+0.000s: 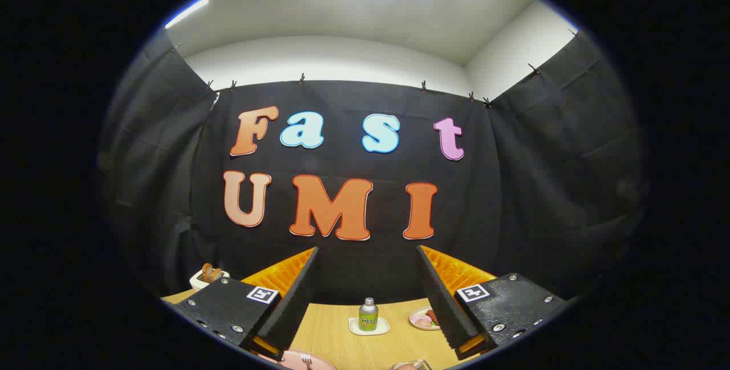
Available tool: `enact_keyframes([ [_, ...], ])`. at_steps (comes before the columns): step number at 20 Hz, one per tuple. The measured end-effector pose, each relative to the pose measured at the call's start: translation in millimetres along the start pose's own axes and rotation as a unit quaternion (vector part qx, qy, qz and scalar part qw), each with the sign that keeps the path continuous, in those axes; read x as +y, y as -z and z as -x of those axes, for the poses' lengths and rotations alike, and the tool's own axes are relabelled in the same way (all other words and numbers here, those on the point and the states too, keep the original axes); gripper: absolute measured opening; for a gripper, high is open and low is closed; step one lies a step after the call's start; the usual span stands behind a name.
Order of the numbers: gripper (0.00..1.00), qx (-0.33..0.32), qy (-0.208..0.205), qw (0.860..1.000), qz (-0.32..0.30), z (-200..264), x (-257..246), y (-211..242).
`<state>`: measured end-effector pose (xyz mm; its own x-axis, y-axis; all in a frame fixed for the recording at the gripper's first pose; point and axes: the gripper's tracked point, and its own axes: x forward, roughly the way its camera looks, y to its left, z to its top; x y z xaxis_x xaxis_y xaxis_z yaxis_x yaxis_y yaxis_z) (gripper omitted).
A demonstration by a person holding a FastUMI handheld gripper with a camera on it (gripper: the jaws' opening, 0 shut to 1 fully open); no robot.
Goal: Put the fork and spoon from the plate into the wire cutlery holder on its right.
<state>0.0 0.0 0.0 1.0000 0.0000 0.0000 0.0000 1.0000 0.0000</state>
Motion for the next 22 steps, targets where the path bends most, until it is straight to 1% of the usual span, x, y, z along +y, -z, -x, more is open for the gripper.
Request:
enact_keyframes([
  [11,0.98,-0.011,-0.017,1.0,-0.018,2,-6,-9],
  [16,0.98,-0.03,-0.013,0.999,-0.009,3,-7,-17],
  [22,0.98,0.001,-0.024,1.0,-0.015,2,1,-1],
])
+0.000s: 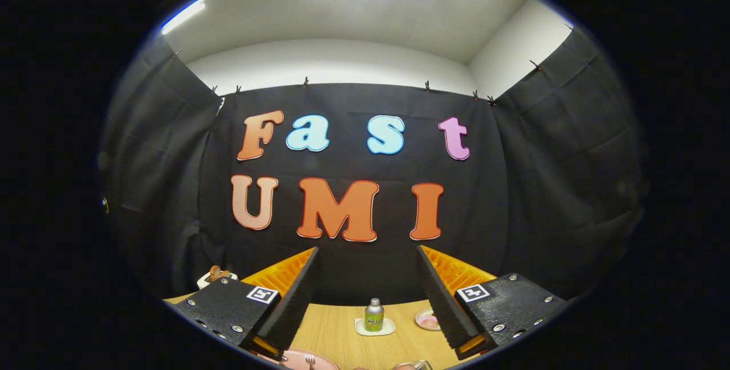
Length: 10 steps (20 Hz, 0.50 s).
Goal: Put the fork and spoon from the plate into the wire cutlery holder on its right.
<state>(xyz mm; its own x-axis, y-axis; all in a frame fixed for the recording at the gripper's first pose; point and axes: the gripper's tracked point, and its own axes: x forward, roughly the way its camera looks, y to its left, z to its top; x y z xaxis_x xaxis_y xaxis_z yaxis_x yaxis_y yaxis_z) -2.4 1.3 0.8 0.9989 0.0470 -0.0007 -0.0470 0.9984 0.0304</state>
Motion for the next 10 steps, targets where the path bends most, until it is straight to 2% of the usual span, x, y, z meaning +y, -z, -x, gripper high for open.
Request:
enact_keyframes([
  [10,0.98,0.029,-0.038,0.999,-0.005,-2,8,29],
])
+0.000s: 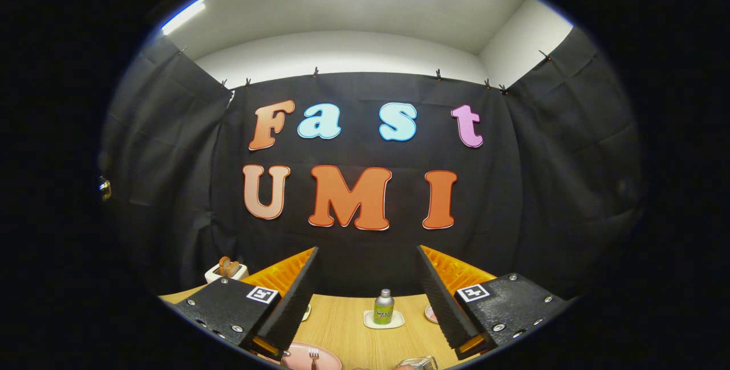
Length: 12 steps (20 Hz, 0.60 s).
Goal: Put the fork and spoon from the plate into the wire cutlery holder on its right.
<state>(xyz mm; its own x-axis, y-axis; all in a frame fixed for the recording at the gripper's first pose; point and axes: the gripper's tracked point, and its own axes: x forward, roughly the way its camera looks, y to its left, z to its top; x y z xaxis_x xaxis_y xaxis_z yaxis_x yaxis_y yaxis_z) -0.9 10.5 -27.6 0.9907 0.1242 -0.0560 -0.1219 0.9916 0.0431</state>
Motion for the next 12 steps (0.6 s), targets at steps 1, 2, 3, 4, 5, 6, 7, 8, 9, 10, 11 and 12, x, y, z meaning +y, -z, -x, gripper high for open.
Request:
enact_keyframes([
  [1,0.98,0.006,-0.006,1.0,-0.002,-1,0,4],
  [2,0.98,0.012,-0.011,1.0,-0.004,-2,0,8],
  [3,0.98,0.019,-0.018,1.0,-0.006,-2,1,14],
  [4,0.98,0.025,-0.026,0.999,-0.006,-2,2,18],
  [5,0.98,0.033,-0.033,0.999,-0.007,-2,2,23],
  [6,0.98,0.04,-0.044,0.998,-0.005,-3,4,29],
  [7,0.98,0.046,-0.052,0.998,-0.003,-3,5,34],
  [8,0.98,0.052,-0.061,0.997,-0.001,-3,4,39],
  [9,0.98,0.058,-0.067,0.996,0.0,-3,4,45],
  [10,0.98,0.066,-0.071,0.995,-0.002,-2,3,52],
  [11,0.98,0.073,-0.075,0.995,-0.006,-2,5,59],
  [12,0.98,0.083,-0.076,0.994,-0.01,-2,5,66],
])
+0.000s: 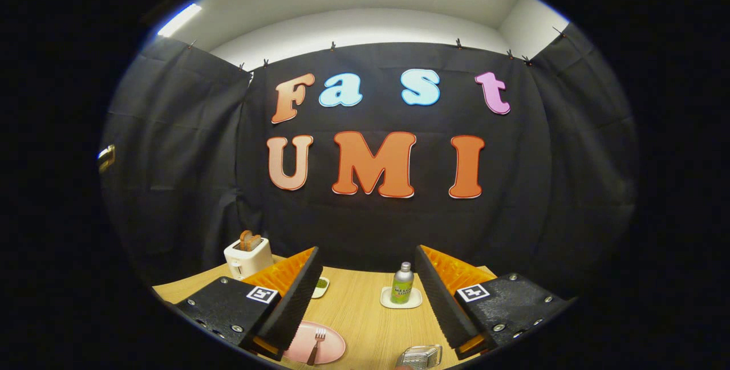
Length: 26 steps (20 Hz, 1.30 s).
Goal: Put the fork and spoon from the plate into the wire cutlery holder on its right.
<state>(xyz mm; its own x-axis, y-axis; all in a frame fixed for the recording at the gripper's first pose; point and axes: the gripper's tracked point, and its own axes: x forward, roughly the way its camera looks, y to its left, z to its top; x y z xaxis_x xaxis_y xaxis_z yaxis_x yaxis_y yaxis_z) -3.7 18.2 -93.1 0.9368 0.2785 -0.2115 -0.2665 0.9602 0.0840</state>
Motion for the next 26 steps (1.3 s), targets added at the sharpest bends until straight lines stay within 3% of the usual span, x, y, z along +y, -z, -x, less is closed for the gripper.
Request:
enact_keyframes([
  [9,0.98,0.075,0.019,0.997,-0.002,-9,28,47],
  [17,0.98,0.19,0.016,0.982,0.006,-15,68,110],
  [22,0.99,0.261,0.004,0.965,0.024,-13,88,157],
  [26,0.95,0.337,-0.013,0.94,0.046,-9,100,213],
])
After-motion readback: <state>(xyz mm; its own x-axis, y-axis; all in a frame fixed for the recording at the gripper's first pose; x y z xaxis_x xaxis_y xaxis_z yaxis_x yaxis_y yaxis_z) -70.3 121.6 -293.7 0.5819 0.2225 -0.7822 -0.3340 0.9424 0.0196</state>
